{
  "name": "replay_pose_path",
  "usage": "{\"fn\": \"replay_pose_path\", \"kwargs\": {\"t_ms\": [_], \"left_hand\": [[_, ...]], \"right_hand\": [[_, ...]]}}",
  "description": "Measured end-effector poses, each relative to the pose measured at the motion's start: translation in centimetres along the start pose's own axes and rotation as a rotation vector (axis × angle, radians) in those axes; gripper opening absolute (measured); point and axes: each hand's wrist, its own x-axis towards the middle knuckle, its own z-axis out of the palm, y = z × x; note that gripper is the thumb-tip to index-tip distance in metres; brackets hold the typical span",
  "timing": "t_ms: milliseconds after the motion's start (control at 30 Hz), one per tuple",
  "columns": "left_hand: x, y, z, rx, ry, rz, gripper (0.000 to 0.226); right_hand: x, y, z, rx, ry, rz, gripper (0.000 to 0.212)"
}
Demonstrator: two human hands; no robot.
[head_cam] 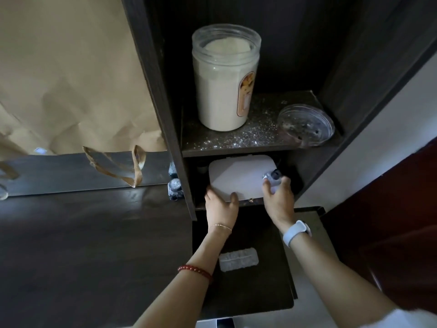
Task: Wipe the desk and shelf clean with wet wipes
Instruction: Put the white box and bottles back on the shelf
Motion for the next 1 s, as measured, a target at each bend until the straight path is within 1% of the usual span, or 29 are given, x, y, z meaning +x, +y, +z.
{"fn": "replay_pose_path", "kwargs": {"t_ms": [133,233,300,333,400,467,567,733,833,967,1000], "left_hand": [[-4.5,-1.5,-0.9,-0.099,0.055,0.136,0.064],[-7.2,-3.3,-2.8,-0.227,0.087,0.189,0.046],[-8.5,-4.7,-4.5,-0.202,0.107,0.187,0.041],[-9.1,-5.4,-5.6,-0.171,0.11,0.172,0.042],[-10.1,-7.0,-7.9,-0.148,0.079,0.13,0.045],[-11.0,-8.6,-10.7,-0.19,0.042,0.075,0.049],[-11.8,-10.9,-15.5,-0.294,0.061,-0.002,0.054],[-13.0,-15.4,-24.0,-0.454,0.249,-0.086,0.051],[-13.5,-18.8,-30.5,-0.524,0.359,-0.104,0.051],[-13.9,-23.3,-40.7,-0.573,0.458,-0.11,0.061],[-14.0,-24.3,-43.4,-0.582,0.493,-0.118,0.06]], "right_hand": [[-4.0,1.6,-2.0,0.115,0.047,-0.076,0.022],[-8.8,3.6,-3.4,0.265,0.025,-0.112,0.02],[-11.7,4.8,-3.7,0.313,-0.015,-0.095,0.01],[-12.9,5.1,-3.5,0.322,-0.044,-0.082,0.009],[-15.1,5.5,-2.5,0.353,-0.122,-0.04,0.012],[-16.9,4.9,-0.8,0.355,-0.206,-0.029,0.015],[-19.2,2.7,1.9,0.358,-0.319,-0.063,0.019],[-23.2,-2.7,7.8,0.313,-0.477,-0.157,0.021],[-26.9,-7.1,12.7,0.29,-0.564,-0.213,0.026],[-32.6,-13.5,19.6,0.309,-0.708,-0.215,0.022],[-34.1,-15.2,21.5,0.318,-0.738,-0.215,0.021]]}}
